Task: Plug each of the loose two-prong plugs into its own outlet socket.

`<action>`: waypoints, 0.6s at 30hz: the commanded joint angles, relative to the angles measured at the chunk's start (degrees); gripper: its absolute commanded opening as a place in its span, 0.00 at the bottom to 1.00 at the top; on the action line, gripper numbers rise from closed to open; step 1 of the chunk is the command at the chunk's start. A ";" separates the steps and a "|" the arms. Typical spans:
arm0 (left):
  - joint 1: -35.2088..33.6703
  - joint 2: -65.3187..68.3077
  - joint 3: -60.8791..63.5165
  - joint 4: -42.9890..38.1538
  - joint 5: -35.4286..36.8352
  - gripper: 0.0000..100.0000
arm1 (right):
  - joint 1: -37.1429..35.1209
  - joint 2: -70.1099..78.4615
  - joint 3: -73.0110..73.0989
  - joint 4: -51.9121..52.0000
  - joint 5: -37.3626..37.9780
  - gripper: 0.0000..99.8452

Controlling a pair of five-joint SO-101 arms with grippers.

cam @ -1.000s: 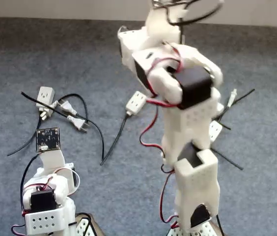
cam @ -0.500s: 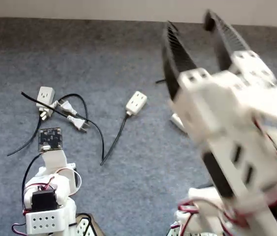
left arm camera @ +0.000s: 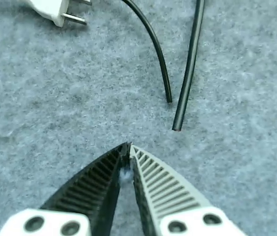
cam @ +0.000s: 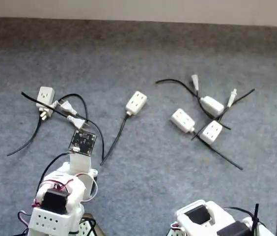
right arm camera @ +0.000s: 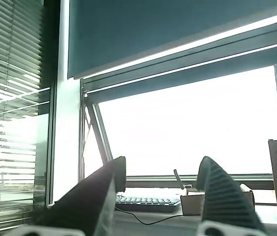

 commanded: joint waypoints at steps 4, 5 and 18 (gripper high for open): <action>1.19 -0.04 -11.91 0.26 0.09 0.01 | 0.22 -3.03 0.40 2.33 0.44 0.23; 0.92 -0.13 -13.58 -0.18 0.09 0.01 | 0.22 -4.44 3.03 2.42 0.44 0.23; -21.05 0.66 -38.73 -14.68 -24.26 0.17 | 0.22 -33.63 71.08 -0.13 0.79 0.23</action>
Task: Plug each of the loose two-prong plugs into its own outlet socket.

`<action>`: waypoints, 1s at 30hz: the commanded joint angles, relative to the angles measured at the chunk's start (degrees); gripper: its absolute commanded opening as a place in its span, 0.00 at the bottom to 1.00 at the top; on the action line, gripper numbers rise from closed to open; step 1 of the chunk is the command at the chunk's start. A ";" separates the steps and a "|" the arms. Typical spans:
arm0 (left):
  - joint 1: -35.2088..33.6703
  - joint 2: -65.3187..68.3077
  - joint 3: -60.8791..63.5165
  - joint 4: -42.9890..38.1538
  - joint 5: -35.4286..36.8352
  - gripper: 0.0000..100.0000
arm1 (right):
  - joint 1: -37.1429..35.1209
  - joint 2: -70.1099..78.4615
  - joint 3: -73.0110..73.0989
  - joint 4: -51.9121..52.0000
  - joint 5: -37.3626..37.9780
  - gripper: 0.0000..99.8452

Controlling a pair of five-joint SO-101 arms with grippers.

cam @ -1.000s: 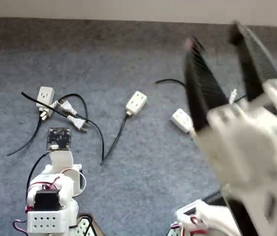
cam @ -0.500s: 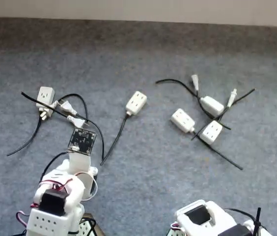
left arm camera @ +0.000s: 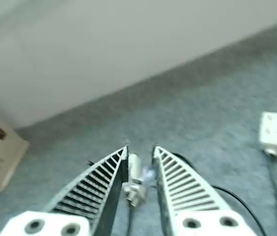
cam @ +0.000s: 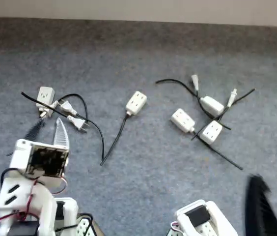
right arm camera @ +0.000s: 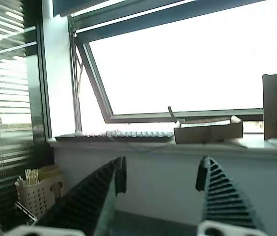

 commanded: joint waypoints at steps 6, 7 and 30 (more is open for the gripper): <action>-3.03 16.48 -7.16 -3.69 0.97 0.17 | 0.22 -15.25 51.21 -13.32 0.79 0.23; -3.47 21.05 -9.54 -3.60 3.16 0.17 | 1.01 -17.36 56.22 -16.22 0.79 0.23; -1.98 107.03 -60.09 33.76 44.40 0.17 | 13.58 -33.89 125.58 -43.47 9.23 0.23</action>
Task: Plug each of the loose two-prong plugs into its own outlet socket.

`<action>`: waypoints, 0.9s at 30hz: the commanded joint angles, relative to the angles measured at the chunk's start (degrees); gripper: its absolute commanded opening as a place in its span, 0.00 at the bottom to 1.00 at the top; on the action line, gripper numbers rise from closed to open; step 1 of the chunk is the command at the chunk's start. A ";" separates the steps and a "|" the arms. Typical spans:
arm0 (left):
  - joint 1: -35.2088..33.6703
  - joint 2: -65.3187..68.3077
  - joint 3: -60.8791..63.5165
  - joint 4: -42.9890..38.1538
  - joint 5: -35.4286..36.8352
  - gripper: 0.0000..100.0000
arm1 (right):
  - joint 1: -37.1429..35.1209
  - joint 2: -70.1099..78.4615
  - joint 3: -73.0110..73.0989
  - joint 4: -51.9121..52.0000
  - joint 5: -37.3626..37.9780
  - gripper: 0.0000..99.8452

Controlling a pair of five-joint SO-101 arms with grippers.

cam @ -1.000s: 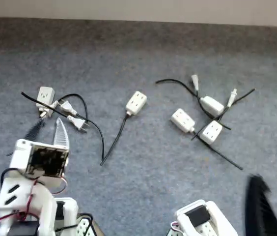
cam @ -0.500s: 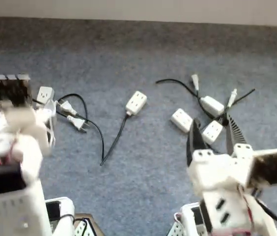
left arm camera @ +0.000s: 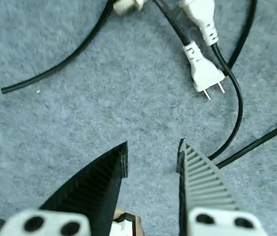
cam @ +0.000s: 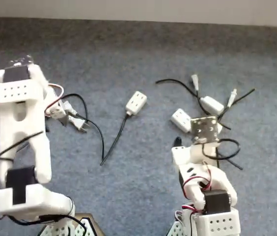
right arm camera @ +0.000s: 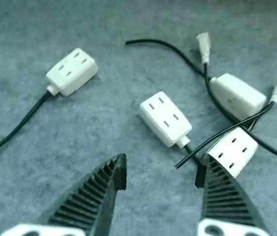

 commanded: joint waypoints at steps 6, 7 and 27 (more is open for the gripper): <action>9.54 4.18 -2.59 1.49 2.55 0.17 | -5.23 -0.66 7.52 -7.25 0.53 0.23; 9.89 4.26 -2.51 1.49 2.55 0.17 | -5.23 -0.66 8.31 -7.69 0.53 0.23; 16.92 4.44 3.74 -9.32 15.82 0.18 | -5.23 -0.66 11.21 -10.95 0.26 0.23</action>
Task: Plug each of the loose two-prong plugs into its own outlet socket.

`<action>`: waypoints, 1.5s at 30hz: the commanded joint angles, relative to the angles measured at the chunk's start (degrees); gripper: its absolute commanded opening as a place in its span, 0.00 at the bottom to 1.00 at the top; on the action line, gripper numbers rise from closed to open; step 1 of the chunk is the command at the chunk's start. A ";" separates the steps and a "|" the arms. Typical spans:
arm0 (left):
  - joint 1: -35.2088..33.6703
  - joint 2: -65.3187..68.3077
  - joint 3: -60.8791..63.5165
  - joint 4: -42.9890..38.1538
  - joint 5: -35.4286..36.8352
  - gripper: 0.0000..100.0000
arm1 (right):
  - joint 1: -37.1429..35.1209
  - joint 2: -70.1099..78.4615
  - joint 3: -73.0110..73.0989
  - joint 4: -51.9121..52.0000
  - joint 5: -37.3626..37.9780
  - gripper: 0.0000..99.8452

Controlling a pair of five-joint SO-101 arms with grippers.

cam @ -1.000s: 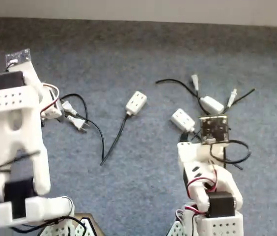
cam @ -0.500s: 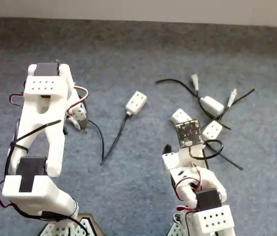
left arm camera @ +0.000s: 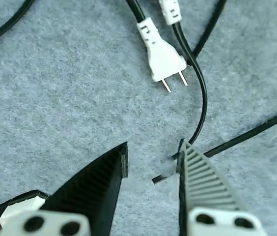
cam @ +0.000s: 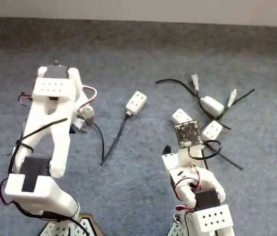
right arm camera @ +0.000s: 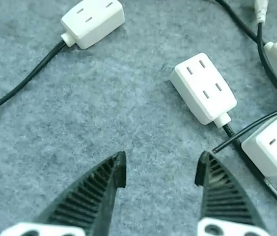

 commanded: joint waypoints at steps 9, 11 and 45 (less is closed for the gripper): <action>2.68 -0.13 6.02 -11.69 6.42 0.18 | -0.57 -0.48 -0.31 -2.24 0.44 0.23; 1.27 -0.13 6.90 -12.84 7.91 0.18 | -0.66 -0.48 -0.31 -2.24 0.44 0.23; -8.22 12.26 2.15 -21.80 16.18 0.17 | -5.58 -0.48 2.07 -2.24 0.62 0.23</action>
